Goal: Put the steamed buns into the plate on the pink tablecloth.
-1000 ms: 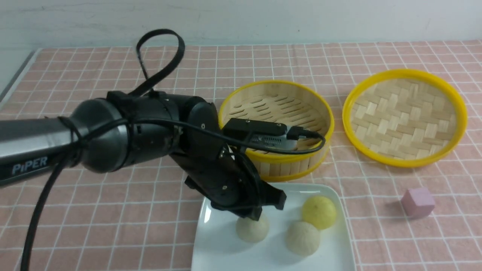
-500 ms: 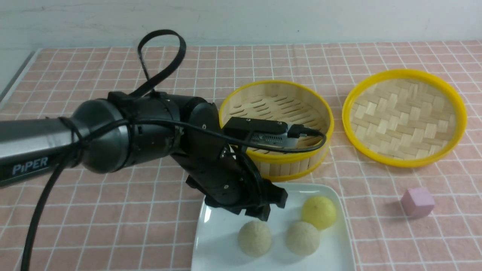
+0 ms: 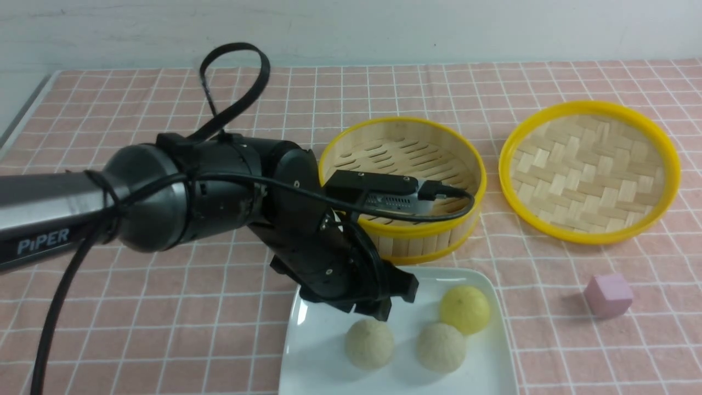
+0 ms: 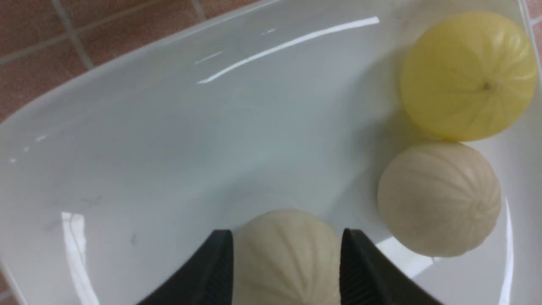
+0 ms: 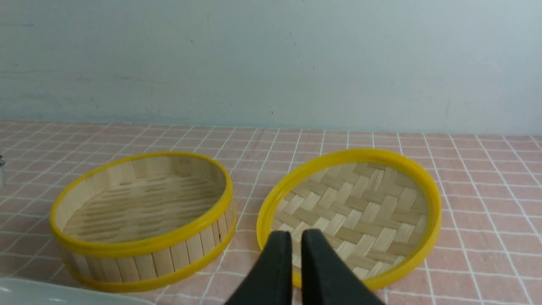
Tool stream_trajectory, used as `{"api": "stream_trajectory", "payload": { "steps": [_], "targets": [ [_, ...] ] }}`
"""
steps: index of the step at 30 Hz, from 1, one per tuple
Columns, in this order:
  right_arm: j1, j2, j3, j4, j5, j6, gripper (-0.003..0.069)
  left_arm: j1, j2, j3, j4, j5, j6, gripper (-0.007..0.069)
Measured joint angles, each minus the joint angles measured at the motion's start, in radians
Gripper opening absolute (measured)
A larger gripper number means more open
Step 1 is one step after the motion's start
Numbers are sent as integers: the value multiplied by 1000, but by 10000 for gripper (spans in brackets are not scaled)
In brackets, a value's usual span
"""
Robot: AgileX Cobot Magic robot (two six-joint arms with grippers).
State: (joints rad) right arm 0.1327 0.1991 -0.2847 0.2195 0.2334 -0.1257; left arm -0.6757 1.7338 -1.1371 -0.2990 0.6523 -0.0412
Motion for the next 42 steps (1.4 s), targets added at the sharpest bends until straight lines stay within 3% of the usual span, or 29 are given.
{"api": "stream_trajectory", "payload": {
  "steps": [5, 9, 11, 25, 34, 42],
  "targets": [
    [0, 0, 25, 0, 14, 0, 65, 0, 0, 0, 0, 0, 0, 216],
    [0, 0, 27, 0, 30, 0, 70, 0, 0, 0, 3, 0, 0, 41],
    [0, 0, 36, 0, 28, 0, 73, 0, 0, 0, 3, 0, 0, 10],
    [-87, -206, 303, -94, 105, 0, 92, 0, -49, 0, 38, -5, 1, 1],
    [-87, -209, 299, -98, 154, 0, 101, 0, -296, 0, 123, 69, 0, 1],
    [-87, -209, 297, -101, 161, 0, 111, 0, -643, 5, 241, 254, -2, 1]
  ]
}}
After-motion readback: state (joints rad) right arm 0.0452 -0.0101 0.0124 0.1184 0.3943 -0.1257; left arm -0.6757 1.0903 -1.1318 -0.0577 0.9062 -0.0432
